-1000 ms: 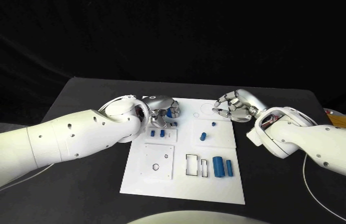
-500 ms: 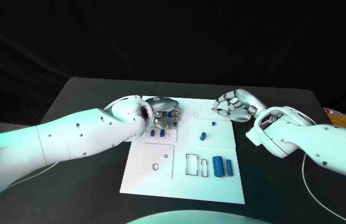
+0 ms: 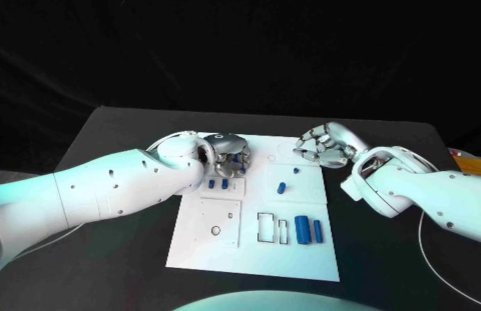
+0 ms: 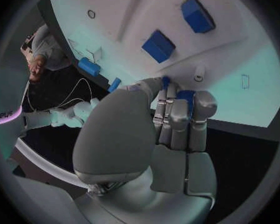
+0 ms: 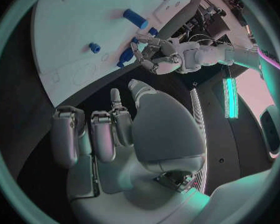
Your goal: Assemble the parts on the task board
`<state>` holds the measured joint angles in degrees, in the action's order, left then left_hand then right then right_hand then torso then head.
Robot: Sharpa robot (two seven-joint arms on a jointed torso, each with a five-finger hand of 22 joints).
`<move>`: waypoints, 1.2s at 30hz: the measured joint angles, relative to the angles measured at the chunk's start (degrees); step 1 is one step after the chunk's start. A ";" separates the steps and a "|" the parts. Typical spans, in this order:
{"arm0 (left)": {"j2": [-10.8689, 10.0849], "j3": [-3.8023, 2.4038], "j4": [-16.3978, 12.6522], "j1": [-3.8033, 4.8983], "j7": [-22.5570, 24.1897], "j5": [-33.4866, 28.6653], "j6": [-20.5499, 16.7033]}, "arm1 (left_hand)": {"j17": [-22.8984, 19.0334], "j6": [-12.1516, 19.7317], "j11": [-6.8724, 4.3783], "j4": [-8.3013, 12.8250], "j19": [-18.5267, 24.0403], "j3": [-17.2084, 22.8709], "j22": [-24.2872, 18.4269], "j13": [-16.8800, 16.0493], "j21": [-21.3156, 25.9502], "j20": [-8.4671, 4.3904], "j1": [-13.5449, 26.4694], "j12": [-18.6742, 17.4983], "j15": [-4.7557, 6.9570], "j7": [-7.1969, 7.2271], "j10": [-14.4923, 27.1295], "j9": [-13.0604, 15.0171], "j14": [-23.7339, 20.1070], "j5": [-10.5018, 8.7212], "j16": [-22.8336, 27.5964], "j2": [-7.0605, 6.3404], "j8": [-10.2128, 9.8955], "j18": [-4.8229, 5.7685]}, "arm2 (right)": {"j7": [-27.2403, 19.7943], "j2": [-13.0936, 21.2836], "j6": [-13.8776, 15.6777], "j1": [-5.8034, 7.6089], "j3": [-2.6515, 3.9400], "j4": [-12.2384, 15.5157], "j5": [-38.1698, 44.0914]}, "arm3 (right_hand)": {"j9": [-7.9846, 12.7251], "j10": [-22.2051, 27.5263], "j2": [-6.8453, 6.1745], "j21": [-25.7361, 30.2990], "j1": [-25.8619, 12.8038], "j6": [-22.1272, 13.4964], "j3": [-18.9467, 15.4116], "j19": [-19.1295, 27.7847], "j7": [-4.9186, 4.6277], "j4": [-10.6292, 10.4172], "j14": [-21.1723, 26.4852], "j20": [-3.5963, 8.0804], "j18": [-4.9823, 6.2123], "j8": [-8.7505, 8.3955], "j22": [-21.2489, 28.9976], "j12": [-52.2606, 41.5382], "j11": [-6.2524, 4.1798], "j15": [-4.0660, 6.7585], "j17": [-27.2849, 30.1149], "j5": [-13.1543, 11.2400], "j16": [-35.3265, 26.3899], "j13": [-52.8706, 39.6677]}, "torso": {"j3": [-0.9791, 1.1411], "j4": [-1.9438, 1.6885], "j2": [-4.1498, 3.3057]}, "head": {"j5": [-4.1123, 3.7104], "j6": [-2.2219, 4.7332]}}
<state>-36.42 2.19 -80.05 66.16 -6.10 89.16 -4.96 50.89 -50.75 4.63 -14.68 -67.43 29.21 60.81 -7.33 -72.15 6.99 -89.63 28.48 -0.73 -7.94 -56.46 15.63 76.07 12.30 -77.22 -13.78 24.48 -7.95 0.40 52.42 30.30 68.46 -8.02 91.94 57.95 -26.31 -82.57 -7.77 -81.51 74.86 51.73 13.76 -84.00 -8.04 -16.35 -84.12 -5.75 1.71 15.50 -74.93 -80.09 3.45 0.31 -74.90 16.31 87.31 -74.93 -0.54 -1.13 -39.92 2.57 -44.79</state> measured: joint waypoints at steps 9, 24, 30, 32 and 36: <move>0.41 -0.13 0.57 0.16 -0.33 -0.01 0.86 | 0.01 -0.04 0.18 1.02 -0.37 1.80 1.12 0.43 -0.70 0.00 -0.17 -1.26 -0.19 -0.35 -0.19 -0.32 0.62 0.00 -0.17 -0.18 -1.02 0.89 | 0.00 0.04 0.00 0.00 0.00 0.03 0.00 | 0.00 0.00 0.00 0.00 0.00 0.00 0.00 0.00 0.00 0.00 0.00 0.00 0.00 0.00 -0.02 0.00 0.00 0.00 0.00 0.00 0.00 0.01 | 0.02 -0.01 0.02 | -0.10 -0.17; 0.08 0.02 0.34 0.05 0.30 -0.68 -0.07 | 0.33 -2.58 0.10 3.40 -2.64 4.50 4.23 0.63 -3.15 -0.21 -0.41 -2.84 0.21 -0.52 -3.62 -0.23 1.85 -0.35 -0.83 0.06 -1.41 0.87 | 0.01 0.02 0.00 -0.01 0.01 0.06 0.00 | -0.07 0.00 0.00 0.00 0.00 0.00 0.00 0.00 0.00 0.00 0.00 0.00 0.00 0.00 0.00 0.00 0.00 0.00 -0.04 0.00 0.00 0.02 | 0.00 -0.06 0.08 | -0.04 -0.22; -0.89 -0.08 -0.86 -0.12 0.88 -1.46 -1.38 | 0.32 -3.15 0.14 3.70 -2.84 4.80 4.61 0.65 -3.42 -0.04 -0.40 -3.42 0.21 -0.56 -4.34 -0.15 2.26 -0.35 -0.83 0.05 -1.68 0.87 | 0.00 -0.02 0.00 -0.01 0.00 0.05 0.00 | -0.07 0.00 0.00 0.00 0.00 0.00 0.00 0.00 0.00 0.00 0.00 0.00 0.00 0.00 0.00 0.00 0.00 0.00 -0.04 0.00 0.00 0.02 | -0.02 -0.07 0.08 | 0.05 -0.05; -1.44 -0.20 -1.52 -0.12 1.12 -1.79 -1.94 | 0.32 -3.25 0.00 3.70 -3.02 4.80 4.67 0.64 -3.53 -0.22 -0.19 -3.70 0.21 -0.66 -4.52 -0.12 2.25 -0.35 -0.83 -0.16 -1.76 0.87 | -0.01 -0.04 0.01 -0.02 -0.01 0.03 0.00 | -0.07 0.00 0.00 0.00 0.00 0.00 0.00 0.00 0.00 0.00 0.00 0.00 0.00 0.00 0.00 0.00 0.00 0.00 -0.04 0.00 0.00 0.02 | -0.02 -0.07 0.10 | 0.07 0.03; -2.38 -0.48 -2.57 -0.12 1.46 -2.35 -2.80 | 0.32 -3.24 0.00 3.86 -3.02 4.96 4.80 0.63 -3.53 -0.22 0.00 -3.89 0.21 -0.66 -4.52 -0.08 2.26 -0.35 -0.83 -0.31 -1.76 0.87 | -0.03 -0.07 0.01 -0.04 -0.01 0.00 0.00 | -0.07 0.00 0.00 0.00 0.00 0.00 0.00 0.00 0.00 0.00 0.00 0.00 0.00 0.00 0.00 0.00 0.00 0.00 -0.04 0.00 0.00 0.02 | -0.02 -0.08 0.14 | 0.10 0.20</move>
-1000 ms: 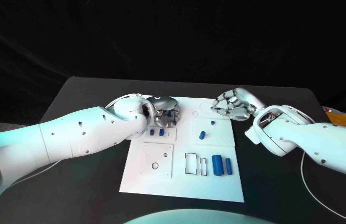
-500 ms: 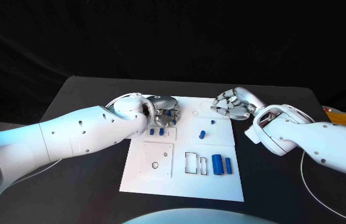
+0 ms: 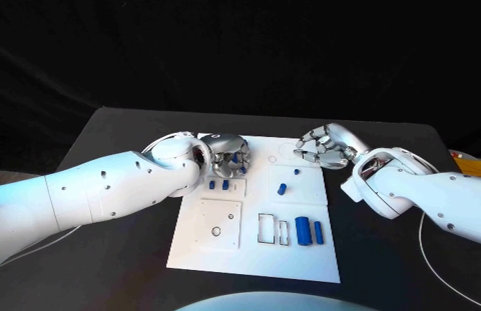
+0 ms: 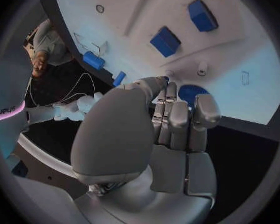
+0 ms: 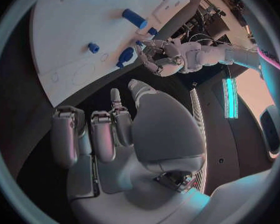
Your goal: Assemble the parts on the task board
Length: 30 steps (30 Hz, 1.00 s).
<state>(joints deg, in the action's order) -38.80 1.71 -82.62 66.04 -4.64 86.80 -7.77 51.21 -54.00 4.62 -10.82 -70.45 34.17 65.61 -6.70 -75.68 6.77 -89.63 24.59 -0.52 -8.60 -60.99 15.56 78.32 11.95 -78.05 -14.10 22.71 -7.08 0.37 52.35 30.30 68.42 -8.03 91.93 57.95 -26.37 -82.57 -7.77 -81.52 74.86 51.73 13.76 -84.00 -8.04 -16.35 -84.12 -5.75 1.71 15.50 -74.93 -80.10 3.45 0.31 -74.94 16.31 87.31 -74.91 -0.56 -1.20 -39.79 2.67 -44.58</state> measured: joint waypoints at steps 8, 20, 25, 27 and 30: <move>-3.12 -1.56 -3.43 0.03 0.49 -1.47 -1.39 | -0.08 -0.39 -0.02 -0.16 -0.20 0.16 0.09 -0.01 0.00 0.20 0.29 -0.47 0.00 0.01 -0.37 -0.01 0.00 0.00 0.00 0.29 -0.24 -0.01 | -0.04 -0.01 0.00 -0.08 0.02 -0.10 0.00 | 0.01 0.00 0.00 0.00 0.00 0.00 0.00 0.00 0.00 0.00 0.00 0.00 0.00 0.00 0.00 0.00 0.00 0.00 0.00 0.00 0.00 0.00 | 0.01 -0.03 0.03 | 0.05 0.27; -7.24 -2.13 -4.63 0.04 0.01 -3.44 -0.53 | -0.86 -1.03 -0.03 -0.16 -0.20 0.16 0.07 -0.01 0.00 0.20 1.51 -1.50 0.00 0.22 -1.21 0.08 0.00 0.00 0.00 -0.15 -0.46 -0.01 | -0.06 0.12 0.00 -0.14 0.00 -0.12 0.00 | 0.01 0.00 0.00 0.00 0.00 0.00 0.00 0.00 0.00 0.00 0.00 0.00 0.00 0.00 0.01 0.00 0.00 0.00 0.01 0.00 0.00 0.00 | 0.02 -0.08 0.04 | 0.22 0.45; -7.88 -2.14 -4.23 0.03 -0.41 -3.88 0.50 | -1.05 -1.31 -0.22 -0.16 -0.20 0.16 0.03 -0.01 0.00 0.20 1.74 -1.79 0.00 0.34 -1.41 0.33 0.00 0.00 0.00 -0.39 -0.62 -0.01 | -0.06 0.16 0.00 -0.15 0.00 -0.12 0.00 | 0.01 0.00 0.00 0.00 0.00 0.00 0.00 0.00 0.00 0.00 0.00 0.00 0.00 0.00 0.01 0.00 0.00 0.00 0.01 0.00 0.00 0.01 | 0.03 -0.06 -0.01 | 0.26 0.46; -7.94 -2.13 -4.06 0.03 -0.56 -4.03 0.91 | -1.05 -1.31 -0.12 -0.16 -0.20 0.16 0.00 -0.01 0.00 0.20 1.74 -2.02 0.00 0.33 -1.51 0.33 0.00 0.00 0.00 -0.39 -0.63 -0.01 | -0.06 0.16 0.00 -0.16 0.02 -0.12 0.00 | 0.01 0.00 0.00 0.00 0.00 0.00 0.00 0.00 0.00 0.00 0.00 0.00 0.00 0.00 0.02 0.00 0.00 0.00 0.01 0.00 0.00 0.01 | 0.03 -0.03 -0.03 | 0.31 0.46; -7.94 -2.09 -3.76 0.03 -0.83 -4.21 1.60 | -1.05 -1.31 -0.02 -0.16 -0.20 0.15 0.00 -0.01 0.00 0.20 1.74 -2.14 0.12 0.33 -1.61 0.33 0.12 0.00 0.00 -0.39 -0.66 -0.02 | -0.06 0.17 0.00 -0.16 0.02 -0.12 0.00 | 0.01 0.00 0.00 0.00 0.00 0.00 0.00 0.00 0.00 0.00 0.00 0.00 0.00 0.00 0.02 0.00 0.00 0.00 0.01 0.00 0.00 -0.02 | 0.03 0.01 -0.06 | 0.37 0.43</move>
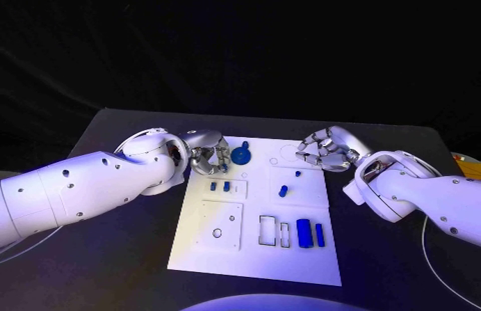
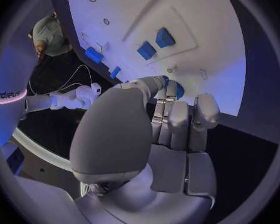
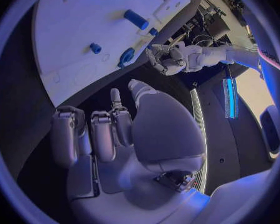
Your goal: Assemble the parts on the task board
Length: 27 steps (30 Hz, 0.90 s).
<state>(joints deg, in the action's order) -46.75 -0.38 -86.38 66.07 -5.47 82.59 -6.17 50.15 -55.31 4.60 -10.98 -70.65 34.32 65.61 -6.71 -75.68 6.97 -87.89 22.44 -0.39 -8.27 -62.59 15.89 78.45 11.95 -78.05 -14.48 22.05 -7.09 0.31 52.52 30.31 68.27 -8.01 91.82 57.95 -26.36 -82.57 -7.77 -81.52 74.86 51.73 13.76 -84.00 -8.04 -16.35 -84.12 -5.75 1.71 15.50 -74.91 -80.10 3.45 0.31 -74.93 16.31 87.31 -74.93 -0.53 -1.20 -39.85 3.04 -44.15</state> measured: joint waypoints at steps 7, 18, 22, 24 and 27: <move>0.02 0.09 0.88 -0.02 -0.60 -0.23 1.12 | -0.22 0.00 -0.20 0.00 0.00 0.00 -0.09 0.00 0.00 0.00 0.44 -0.01 0.08 0.00 -0.20 0.00 0.08 0.00 0.00 0.01 0.00 0.00 | 0.00 0.05 0.00 -0.01 0.00 0.01 0.00 | 0.00 0.00 0.00 0.00 0.00 0.00 0.00 0.00 0.00 0.00 0.00 0.00 0.00 0.00 0.00 0.00 0.00 0.00 0.00 0.00 0.00 -0.02 | 0.00 0.03 -0.04 | 0.03 -0.03; 0.61 0.27 1.64 -0.07 -1.00 -0.57 1.79 | -0.31 0.00 -0.20 0.00 0.01 -0.01 -0.25 0.00 0.00 0.00 0.44 -0.28 0.08 0.00 -0.20 -0.02 0.07 0.00 0.00 0.00 -0.01 -0.01 | 0.00 0.04 0.00 -0.01 -0.01 0.02 0.00 | 0.01 0.00 0.00 0.00 0.00 0.00 0.00 0.00 0.00 0.00 0.00 0.00 0.00 0.00 0.01 0.00 0.00 0.00 0.01 0.00 0.00 -0.01 | 0.01 0.07 -0.06 | 0.14 -0.08; 0.77 0.31 1.85 -0.09 -1.07 -0.70 1.89 | -0.35 0.00 -0.20 0.00 0.00 -0.01 -0.25 0.00 0.00 0.00 0.44 -0.27 0.08 0.00 -0.20 -0.02 0.07 0.00 0.00 0.00 -0.01 0.00 | 0.00 0.05 0.01 -0.01 -0.01 0.02 0.00 | 0.01 0.00 0.00 0.00 0.00 0.00 0.00 0.00 0.00 0.00 0.00 0.00 0.00 0.00 0.01 0.00 0.00 0.00 0.01 0.00 0.00 -0.01 | 0.01 0.07 -0.07 | 0.16 -0.13; 0.85 0.32 1.89 -0.10 -1.08 -0.76 1.92 | -0.42 0.01 -0.20 0.00 0.00 -0.01 -0.29 0.00 0.00 0.00 0.44 -0.27 0.08 0.00 -0.20 -0.02 0.07 0.00 0.12 0.00 -0.01 0.00 | 0.00 0.05 0.01 -0.01 -0.01 0.02 0.00 | 0.01 0.00 0.00 0.00 0.00 0.00 0.00 0.00 0.00 0.00 0.00 0.00 0.00 0.00 0.01 0.00 0.00 0.00 0.01 0.00 0.00 0.00 | 0.01 0.06 -0.06 | 0.19 -0.15; 0.94 0.33 1.89 -0.10 -1.09 -0.82 1.95 | -0.46 0.01 -0.20 0.00 0.01 -0.01 -0.32 0.00 0.00 0.00 0.44 -0.28 0.08 0.00 -0.20 -0.02 0.07 0.00 0.22 0.00 -0.01 0.00 | 0.00 0.05 0.01 -0.02 -0.01 0.02 0.00 | 0.01 0.00 0.00 0.00 0.00 0.00 0.00 0.00 0.00 0.00 0.00 0.00 0.00 0.00 0.01 0.00 0.00 0.00 0.01 0.00 0.00 0.00 | 0.01 0.04 -0.07 | 0.22 -0.19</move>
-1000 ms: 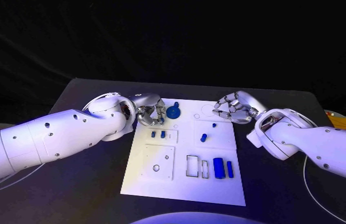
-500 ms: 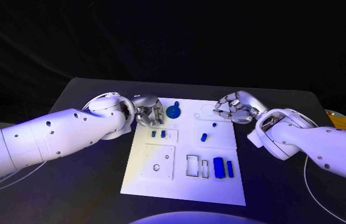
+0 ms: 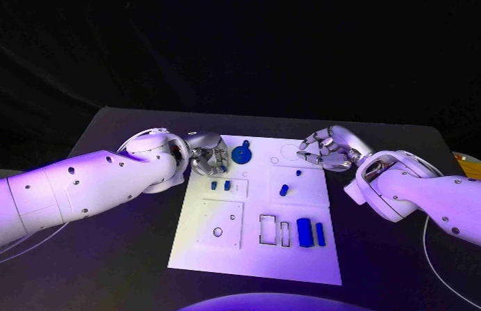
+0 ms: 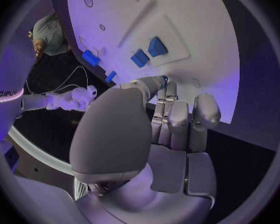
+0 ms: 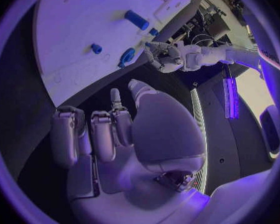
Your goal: Assemble the parts on the task board
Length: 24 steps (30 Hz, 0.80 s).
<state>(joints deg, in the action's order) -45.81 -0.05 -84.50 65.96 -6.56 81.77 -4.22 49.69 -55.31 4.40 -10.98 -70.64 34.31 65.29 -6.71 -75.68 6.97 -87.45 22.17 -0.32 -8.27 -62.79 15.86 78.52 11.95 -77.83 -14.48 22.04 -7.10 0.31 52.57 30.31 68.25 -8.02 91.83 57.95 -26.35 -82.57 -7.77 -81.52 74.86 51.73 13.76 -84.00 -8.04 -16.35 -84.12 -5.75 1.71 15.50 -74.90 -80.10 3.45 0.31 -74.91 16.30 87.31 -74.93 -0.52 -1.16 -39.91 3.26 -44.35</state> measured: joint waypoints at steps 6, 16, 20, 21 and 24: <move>0.09 0.02 -0.02 0.00 0.00 -0.10 0.05 | 0.00 0.00 0.00 0.00 0.00 0.00 0.00 0.00 0.00 0.00 0.00 0.00 0.00 0.00 0.00 0.00 0.00 0.00 0.00 0.00 0.00 0.00 | 0.00 -0.02 0.00 0.00 0.00 -0.02 0.00 | 0.01 0.00 0.00 0.00 0.00 0.00 0.00 0.00 0.00 0.00 0.00 0.00 0.00 0.00 -0.05 0.00 0.00 0.00 0.00 0.00 0.00 0.00 | -0.01 0.00 0.01 | 0.03 -0.08; 0.51 0.09 0.27 0.00 0.00 -0.25 0.11 | 0.00 -0.20 0.00 0.00 0.00 0.00 0.00 0.00 0.00 0.00 0.00 -0.22 0.00 0.20 0.00 -0.04 0.00 0.00 0.00 0.00 -0.08 0.00 | 0.00 -0.05 0.00 -0.02 0.01 -0.05 0.00 | 0.02 0.00 0.00 0.00 0.00 0.00 0.00 0.00 0.00 0.00 0.00 0.00 0.00 0.00 -0.04 0.00 0.00 0.00 0.00 0.00 0.00 0.01 | 0.00 0.03 0.02 | 0.03 -0.14; 0.73 0.15 0.49 -0.05 0.00 -0.28 0.24 | 0.00 -0.20 0.00 0.00 0.00 0.00 -0.01 0.00 0.00 0.00 0.00 -0.22 0.00 0.21 0.00 0.02 0.00 0.00 0.00 0.00 -0.08 0.00 | 0.00 -0.05 0.00 -0.02 0.01 -0.06 0.00 | 0.02 0.00 0.00 0.00 0.00 0.00 0.00 0.00 0.00 0.00 0.00 0.00 0.00 0.00 -0.04 0.00 0.00 0.00 0.00 0.00 0.00 0.01 | 0.01 0.05 0.01 | 0.03 -0.14; 0.78 0.15 0.54 -0.05 0.00 -0.28 0.27 | 0.00 -0.20 0.00 0.00 0.00 0.00 -0.04 0.00 0.00 0.00 0.00 -0.22 0.00 0.21 0.00 0.02 0.00 0.00 0.00 0.00 -0.08 0.00 | 0.00 -0.05 0.00 -0.02 0.01 -0.06 0.00 | 0.02 0.00 0.00 0.00 0.00 0.00 0.00 0.00 0.00 0.00 0.00 0.00 0.00 0.00 -0.04 0.00 0.00 0.00 0.00 0.00 0.00 0.01 | 0.01 0.05 0.00 | 0.03 -0.17; 0.96 0.17 0.66 -0.05 -0.02 -0.30 0.37 | 0.01 -0.20 0.00 0.00 0.00 0.00 -0.05 0.00 0.00 0.00 0.00 -0.22 0.00 0.20 0.00 0.02 0.00 0.00 0.00 0.00 -0.08 0.00 | 0.00 -0.04 0.00 -0.02 0.01 -0.06 0.00 | 0.01 0.00 0.00 0.00 0.00 0.00 0.00 0.00 0.00 0.00 0.00 0.00 0.00 0.00 -0.03 0.00 0.00 0.00 0.01 0.00 0.00 0.01 | 0.01 0.06 -0.01 | -0.03 -0.20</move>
<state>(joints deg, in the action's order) -44.85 0.12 -83.84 65.92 -6.58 81.47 -3.85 49.70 -55.50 4.40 -10.98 -70.64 34.31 65.24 -6.71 -75.68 6.97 -87.45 21.95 -0.32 -8.07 -62.78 15.89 78.51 11.94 -77.83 -14.48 21.96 -7.09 0.31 52.53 30.31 68.23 -8.01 91.77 57.95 -26.33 -82.57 -7.77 -81.52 74.87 51.73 13.76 -84.00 -8.04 -16.35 -84.12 -5.74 1.71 15.50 -74.94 -80.10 3.45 0.31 -74.91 16.31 87.31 -74.92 -0.51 -1.10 -39.92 3.24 -44.55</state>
